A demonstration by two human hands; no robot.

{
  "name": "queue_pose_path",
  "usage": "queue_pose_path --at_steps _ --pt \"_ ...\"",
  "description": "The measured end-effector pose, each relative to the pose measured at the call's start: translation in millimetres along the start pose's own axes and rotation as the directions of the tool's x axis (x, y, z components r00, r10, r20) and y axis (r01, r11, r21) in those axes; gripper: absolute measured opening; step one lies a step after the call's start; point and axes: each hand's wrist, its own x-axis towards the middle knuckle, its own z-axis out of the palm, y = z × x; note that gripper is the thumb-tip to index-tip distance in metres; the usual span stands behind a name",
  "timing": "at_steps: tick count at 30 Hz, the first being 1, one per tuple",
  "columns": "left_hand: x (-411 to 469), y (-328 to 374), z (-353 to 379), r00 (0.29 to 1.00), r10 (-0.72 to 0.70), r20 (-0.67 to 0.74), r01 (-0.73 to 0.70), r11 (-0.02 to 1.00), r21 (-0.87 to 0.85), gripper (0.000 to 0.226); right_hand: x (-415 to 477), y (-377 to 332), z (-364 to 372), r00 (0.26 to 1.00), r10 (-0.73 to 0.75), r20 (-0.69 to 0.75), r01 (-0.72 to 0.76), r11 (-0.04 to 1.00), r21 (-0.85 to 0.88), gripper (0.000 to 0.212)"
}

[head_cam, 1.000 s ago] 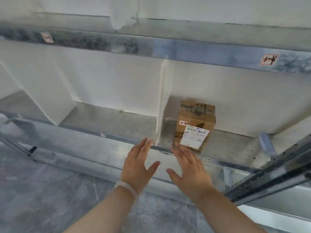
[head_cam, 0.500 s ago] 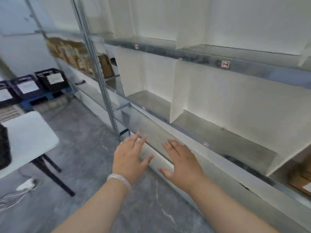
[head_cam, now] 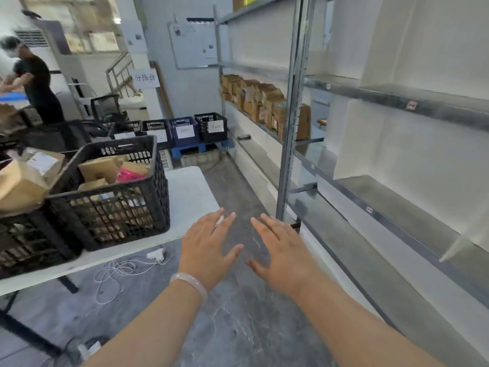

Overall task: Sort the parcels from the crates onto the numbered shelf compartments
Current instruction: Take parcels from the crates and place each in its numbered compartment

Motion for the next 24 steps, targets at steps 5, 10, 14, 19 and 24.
queue_pose_path --at_steps 5,10,14,19,24 --pt "17.9 -69.9 -5.8 0.993 -0.115 -0.014 0.116 0.990 0.077 0.066 79.0 -27.0 34.3 0.989 -0.136 0.054 0.134 0.990 0.043 0.081" --pt "57.0 -134.7 -4.9 0.969 -0.240 -0.049 0.245 0.958 0.148 0.066 169.7 -43.9 69.4 0.972 -0.236 0.020 0.234 0.970 0.058 0.081" --pt "96.9 -179.0 -2.1 0.933 -0.358 -0.034 0.358 0.916 0.181 0.068 251.1 -50.1 80.6 0.942 -0.333 0.043 0.330 0.942 0.056 0.081" --pt "135.1 -235.3 -4.1 0.875 -0.476 -0.082 0.482 0.850 0.213 0.067 340.8 -68.3 94.9 0.905 -0.421 0.066 0.414 0.905 0.101 0.078" --pt "154.4 -287.6 0.8 0.832 -0.549 -0.079 0.554 0.811 0.188 0.064 394.6 -90.3 132.9 0.880 -0.460 0.117 0.439 0.882 0.170 0.075"
